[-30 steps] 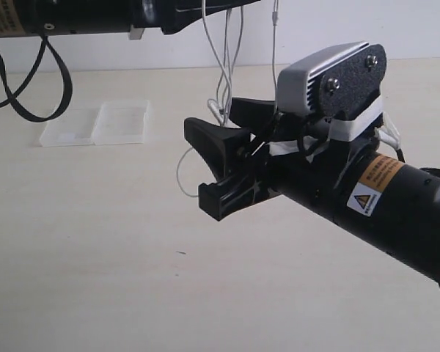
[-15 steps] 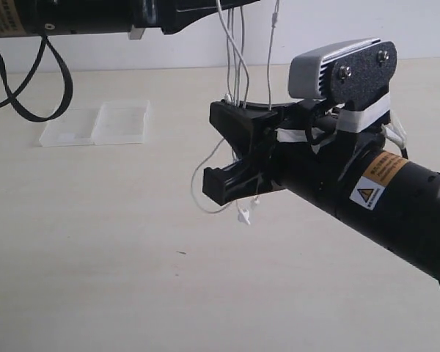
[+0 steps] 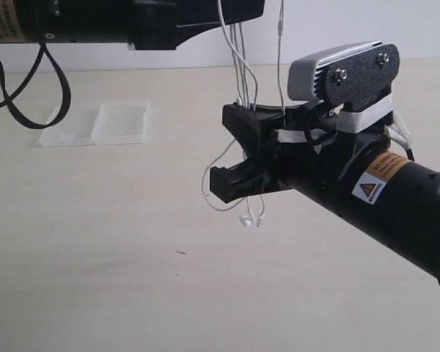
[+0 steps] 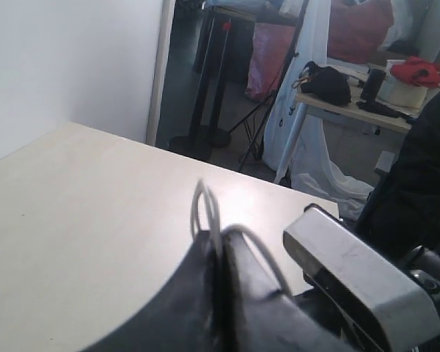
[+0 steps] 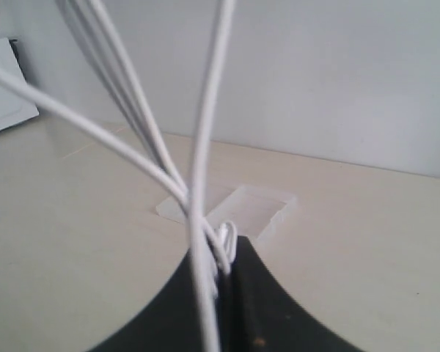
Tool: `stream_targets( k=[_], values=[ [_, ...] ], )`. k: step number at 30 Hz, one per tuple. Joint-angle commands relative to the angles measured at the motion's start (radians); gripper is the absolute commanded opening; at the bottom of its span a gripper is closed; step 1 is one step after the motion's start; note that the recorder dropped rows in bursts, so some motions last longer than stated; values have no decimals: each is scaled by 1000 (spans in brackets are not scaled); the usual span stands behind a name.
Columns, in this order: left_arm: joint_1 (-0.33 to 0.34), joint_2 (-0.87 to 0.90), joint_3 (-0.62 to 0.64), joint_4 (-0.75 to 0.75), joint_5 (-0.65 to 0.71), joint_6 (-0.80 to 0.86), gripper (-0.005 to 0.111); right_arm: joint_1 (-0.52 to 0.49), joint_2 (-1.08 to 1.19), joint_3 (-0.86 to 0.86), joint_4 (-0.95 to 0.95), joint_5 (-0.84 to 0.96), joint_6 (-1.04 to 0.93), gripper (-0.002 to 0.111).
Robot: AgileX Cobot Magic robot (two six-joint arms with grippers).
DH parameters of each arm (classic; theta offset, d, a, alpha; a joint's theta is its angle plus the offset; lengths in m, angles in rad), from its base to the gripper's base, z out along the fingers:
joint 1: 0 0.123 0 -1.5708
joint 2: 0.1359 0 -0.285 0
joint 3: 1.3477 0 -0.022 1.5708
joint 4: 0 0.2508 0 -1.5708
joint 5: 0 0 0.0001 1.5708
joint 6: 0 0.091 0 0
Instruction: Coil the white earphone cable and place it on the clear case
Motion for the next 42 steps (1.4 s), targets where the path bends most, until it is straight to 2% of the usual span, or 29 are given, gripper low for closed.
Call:
stream_targets(
  k=[1,7,11,16,24,42],
  values=[
    [1,-10,-4,23,36,-7,0,1,-8,-6,10,49,-19,0],
    [1,-10,-1,124,105,-47,0,1,-35,-6,39,80,-66,0],
    [1,-10,-1,136,109,-60,0,1,-71,-6,115,114,-149,0],
    [1,-10,-1,193,184,-110,0,1,-124,-6,144,187,-198,0],
    [1,-10,-1,228,177,-151,0,1,-166,-6,360,201,-417,0],
    [1,0,20,310,255,-162,0,1,-273,-6,351,336,-419,0]
  ],
)
